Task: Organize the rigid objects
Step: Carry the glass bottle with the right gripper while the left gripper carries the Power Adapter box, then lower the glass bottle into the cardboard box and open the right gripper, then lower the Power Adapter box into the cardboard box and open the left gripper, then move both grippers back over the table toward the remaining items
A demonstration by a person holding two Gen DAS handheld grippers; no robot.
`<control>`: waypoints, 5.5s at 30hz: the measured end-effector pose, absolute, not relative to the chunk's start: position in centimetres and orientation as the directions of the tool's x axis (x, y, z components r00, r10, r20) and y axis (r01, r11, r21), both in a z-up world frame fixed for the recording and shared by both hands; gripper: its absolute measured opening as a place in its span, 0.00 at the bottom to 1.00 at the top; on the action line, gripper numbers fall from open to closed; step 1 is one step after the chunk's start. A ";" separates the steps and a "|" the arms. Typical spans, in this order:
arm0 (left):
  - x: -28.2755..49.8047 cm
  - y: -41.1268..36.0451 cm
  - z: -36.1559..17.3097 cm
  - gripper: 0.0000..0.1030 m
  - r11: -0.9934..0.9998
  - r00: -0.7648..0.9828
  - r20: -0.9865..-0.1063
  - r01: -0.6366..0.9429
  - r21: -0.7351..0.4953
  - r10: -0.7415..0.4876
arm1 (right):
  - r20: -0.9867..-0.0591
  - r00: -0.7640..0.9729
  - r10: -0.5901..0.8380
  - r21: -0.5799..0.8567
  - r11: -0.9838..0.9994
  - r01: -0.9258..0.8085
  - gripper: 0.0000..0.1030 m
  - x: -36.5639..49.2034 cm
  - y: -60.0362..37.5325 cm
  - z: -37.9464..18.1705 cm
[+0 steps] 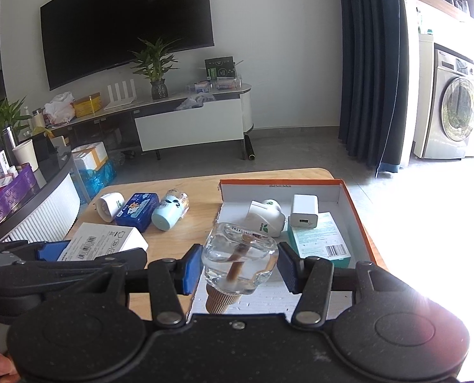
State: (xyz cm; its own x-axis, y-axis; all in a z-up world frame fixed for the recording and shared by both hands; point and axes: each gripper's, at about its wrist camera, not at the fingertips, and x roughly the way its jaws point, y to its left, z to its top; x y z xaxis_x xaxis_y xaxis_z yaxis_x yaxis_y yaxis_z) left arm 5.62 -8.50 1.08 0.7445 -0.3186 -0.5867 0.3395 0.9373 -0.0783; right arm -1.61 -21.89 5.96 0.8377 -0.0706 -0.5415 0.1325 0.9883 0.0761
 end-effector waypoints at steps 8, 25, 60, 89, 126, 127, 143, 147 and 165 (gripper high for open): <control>5.5 -9.8 1.2 0.76 0.926 0.734 -0.585 0.369 -0.080 -0.343 | -0.535 0.840 -0.096 0.076 0.984 0.161 0.60 -2.0 -23.1 6.2; 6.0 -12.3 0.8 0.76 0.905 0.706 -0.598 0.418 -0.080 -0.379 | -0.532 0.834 -0.147 0.083 0.971 0.225 0.60 -2.1 -26.0 6.1; 7.7 -15.7 -0.2 0.76 0.889 0.675 -0.624 0.453 -0.071 -0.394 | -0.553 0.816 -0.166 0.064 0.969 0.241 0.60 0.2 -28.5 5.6; 9.6 -17.8 -1.5 0.76 0.877 0.641 -0.655 0.476 -0.070 -0.400 | -0.593 0.790 -0.155 0.048 0.973 0.227 0.60 4.0 -30.2 4.6; 11.3 -17.1 -1.2 0.87 0.900 0.645 -0.657 0.419 -0.123 -0.390 | -0.513 0.840 -0.175 0.083 0.964 0.252 0.78 4.8 -30.8 5.7; 11.4 -16.7 -1.1 0.88 0.907 0.652 -0.659 0.404 -0.118 -0.376 | -0.517 0.838 -0.172 0.085 0.964 0.250 0.79 4.8 -30.6 5.6; 11.8 -9.5 0.2 0.91 0.961 0.709 -0.658 0.260 -0.090 -0.254 | -0.558 0.826 -0.081 0.082 0.985 0.152 0.84 5.8 -25.2 4.9; 11.9 -8.2 0.3 0.91 0.967 0.715 -0.658 0.236 -0.092 -0.237 | -0.562 0.825 -0.065 0.074 0.989 0.128 0.85 5.9 -23.9 5.0; 12.5 -3.7 0.4 0.92 0.980 0.735 -0.649 0.173 -0.101 -0.197 | -0.590 0.807 -0.001 0.050 0.998 0.038 0.85 7.4 -19.2 4.7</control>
